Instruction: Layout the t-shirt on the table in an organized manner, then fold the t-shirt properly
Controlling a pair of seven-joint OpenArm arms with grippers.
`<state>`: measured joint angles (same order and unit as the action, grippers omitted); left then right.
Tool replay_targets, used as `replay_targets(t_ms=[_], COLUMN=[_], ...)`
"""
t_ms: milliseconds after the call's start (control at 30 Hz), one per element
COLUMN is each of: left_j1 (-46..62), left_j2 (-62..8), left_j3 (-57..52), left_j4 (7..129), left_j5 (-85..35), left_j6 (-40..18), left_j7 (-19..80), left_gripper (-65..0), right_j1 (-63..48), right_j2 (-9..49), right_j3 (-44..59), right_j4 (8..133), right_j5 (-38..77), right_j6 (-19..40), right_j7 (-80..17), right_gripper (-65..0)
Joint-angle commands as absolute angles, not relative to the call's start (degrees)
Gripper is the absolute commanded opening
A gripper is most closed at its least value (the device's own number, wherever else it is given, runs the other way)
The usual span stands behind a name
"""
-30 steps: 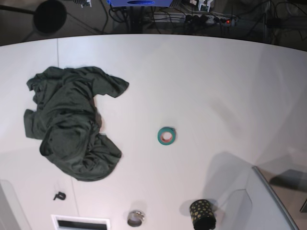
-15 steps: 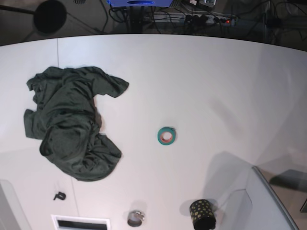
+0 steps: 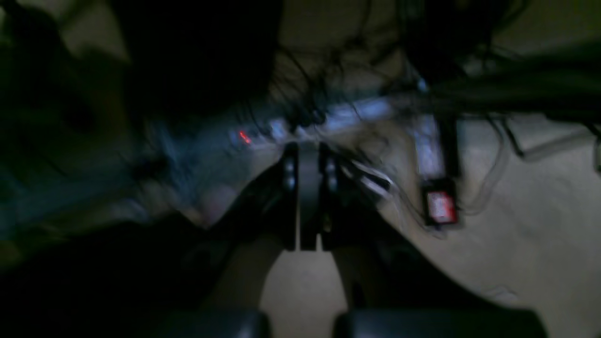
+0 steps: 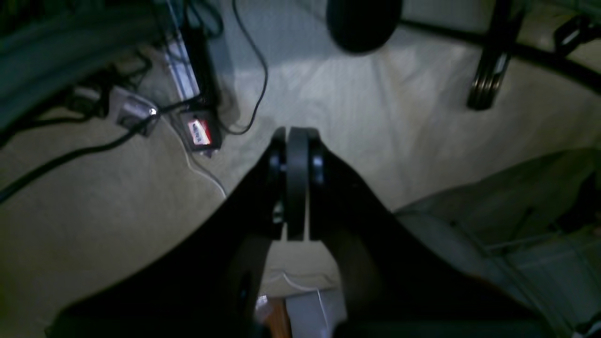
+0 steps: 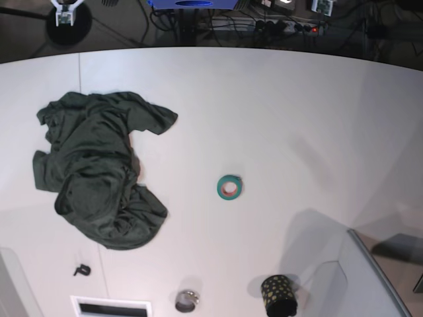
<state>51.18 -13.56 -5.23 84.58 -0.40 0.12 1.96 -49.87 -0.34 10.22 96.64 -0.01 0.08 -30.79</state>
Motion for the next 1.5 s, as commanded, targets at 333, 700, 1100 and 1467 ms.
replay_targets(t_ms=[333,700,1100,1467], left_j1=[41.4,21.4,7.3,-9.5], left_j2=[-11.7,0.9,0.7,2.7], left_j3=[-1.5,-0.8,1.2,18.0], left_j4=[109.9,109.1,92.3,65.0], left_j5=[-0.5,-0.3,0.0,-7.3], left_j6=[0.4,0.3,0.3,0.3], left_j7=[14.3,23.3,23.3,21.0], left_gripper=[-65.0,-65.0,-65.0,-65.0], right_j1=[-40.0,-12.2,-1.0,-7.4], right_j2=[1.3,6.2,4.3,1.6], right_j3=[11.1,11.7,11.8,11.6], right_j4=[113.4,109.1,96.1,102.5], right_j5=[-0.2,-0.1,0.1,0.1], right_j6=[0.0,16.0,16.1,16.1], right_j7=[-36.8,-45.7,-44.8,-40.8], right_gripper=[-63.5,-22.7,-23.3,-62.0])
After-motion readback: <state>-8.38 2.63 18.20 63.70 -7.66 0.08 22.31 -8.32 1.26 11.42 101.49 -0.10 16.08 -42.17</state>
